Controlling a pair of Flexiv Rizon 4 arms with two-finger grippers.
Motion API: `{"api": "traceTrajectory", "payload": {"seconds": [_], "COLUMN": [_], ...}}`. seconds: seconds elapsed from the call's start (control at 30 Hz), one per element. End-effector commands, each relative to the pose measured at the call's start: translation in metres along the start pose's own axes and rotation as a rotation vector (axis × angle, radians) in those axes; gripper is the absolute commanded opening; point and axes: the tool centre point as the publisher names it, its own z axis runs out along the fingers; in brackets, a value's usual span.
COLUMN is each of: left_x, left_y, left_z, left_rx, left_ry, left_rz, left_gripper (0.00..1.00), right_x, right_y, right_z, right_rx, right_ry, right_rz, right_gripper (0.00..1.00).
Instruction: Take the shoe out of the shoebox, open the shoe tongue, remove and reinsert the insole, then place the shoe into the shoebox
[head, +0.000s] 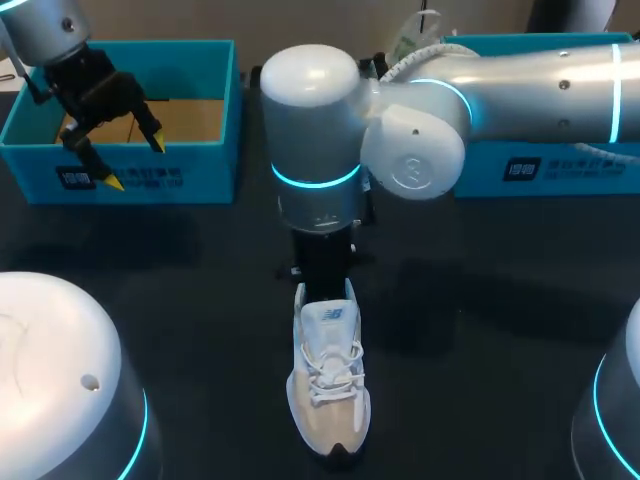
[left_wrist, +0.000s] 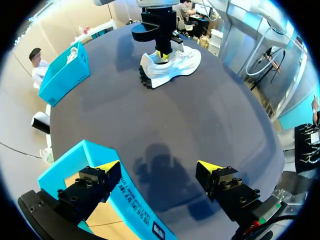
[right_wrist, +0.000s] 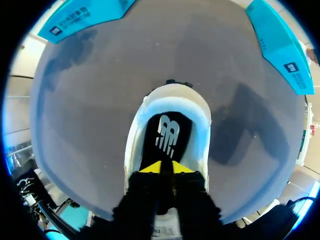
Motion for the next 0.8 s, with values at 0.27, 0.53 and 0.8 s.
{"api": "traceTrajectory", "payload": {"seconds": [0.27, 0.53, 0.8], "left_x": [0.0, 0.0, 0.0], "left_y": [0.0, 0.0, 0.0], "left_z": [0.0, 0.0, 0.0], "left_rx": [-0.002, -0.002, -0.002], "left_ry": [0.001, 0.001, 0.001], "left_rz": [0.001, 0.001, 0.001], "left_gripper": [1.0, 1.0, 1.0], "right_x": [0.008, 0.006, 0.007], "right_y": [-0.01, -0.014, -0.019], "right_z": [-0.003, -0.003, -0.012], "right_rx": [0.007, 0.003, -0.008], "right_ry": [0.01, -0.007, -0.021], "right_rz": [0.002, 0.002, 0.008], "right_gripper": [1.0, 1.0, 1.0]}}
